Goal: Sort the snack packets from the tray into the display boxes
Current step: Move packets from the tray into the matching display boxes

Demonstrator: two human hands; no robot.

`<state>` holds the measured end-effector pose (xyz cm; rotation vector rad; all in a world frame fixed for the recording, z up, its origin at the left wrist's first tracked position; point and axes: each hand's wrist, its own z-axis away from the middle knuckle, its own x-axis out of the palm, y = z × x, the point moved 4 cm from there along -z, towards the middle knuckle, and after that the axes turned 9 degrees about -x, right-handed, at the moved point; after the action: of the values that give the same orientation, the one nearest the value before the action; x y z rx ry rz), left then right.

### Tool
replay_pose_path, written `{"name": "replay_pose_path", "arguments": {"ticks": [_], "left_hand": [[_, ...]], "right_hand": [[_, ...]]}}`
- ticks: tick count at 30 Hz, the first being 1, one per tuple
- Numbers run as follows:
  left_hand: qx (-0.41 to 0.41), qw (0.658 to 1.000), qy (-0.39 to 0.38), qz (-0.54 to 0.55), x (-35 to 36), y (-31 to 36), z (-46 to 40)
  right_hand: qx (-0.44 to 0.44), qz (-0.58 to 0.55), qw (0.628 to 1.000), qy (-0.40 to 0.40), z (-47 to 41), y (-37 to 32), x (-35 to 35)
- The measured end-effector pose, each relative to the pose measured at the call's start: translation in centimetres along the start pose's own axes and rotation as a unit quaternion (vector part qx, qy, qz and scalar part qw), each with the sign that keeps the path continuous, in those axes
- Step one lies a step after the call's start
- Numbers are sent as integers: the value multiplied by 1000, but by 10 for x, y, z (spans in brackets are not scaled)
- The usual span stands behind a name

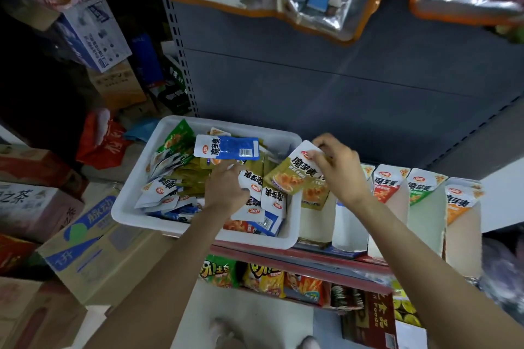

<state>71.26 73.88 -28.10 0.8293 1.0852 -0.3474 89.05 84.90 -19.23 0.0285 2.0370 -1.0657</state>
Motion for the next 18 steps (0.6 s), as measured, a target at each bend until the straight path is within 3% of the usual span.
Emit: {"name": "replay_pose_path", "arguments": {"ticks": [4,8,11,18], "left_hand": [[39,993,-5,113,1,38,11],[69,973,-111,190,20,77,16],[54,960,-188,199,34,89,19],[12,958,-181,220,50,86,17]], "right_hand": [[-26,26,998,58,-1,4,-33],[-54,85,992,74,2,8,-57],[-59,150,986,33,6,18,-57],[-17,172,981,-88,9,47,-26]]}}
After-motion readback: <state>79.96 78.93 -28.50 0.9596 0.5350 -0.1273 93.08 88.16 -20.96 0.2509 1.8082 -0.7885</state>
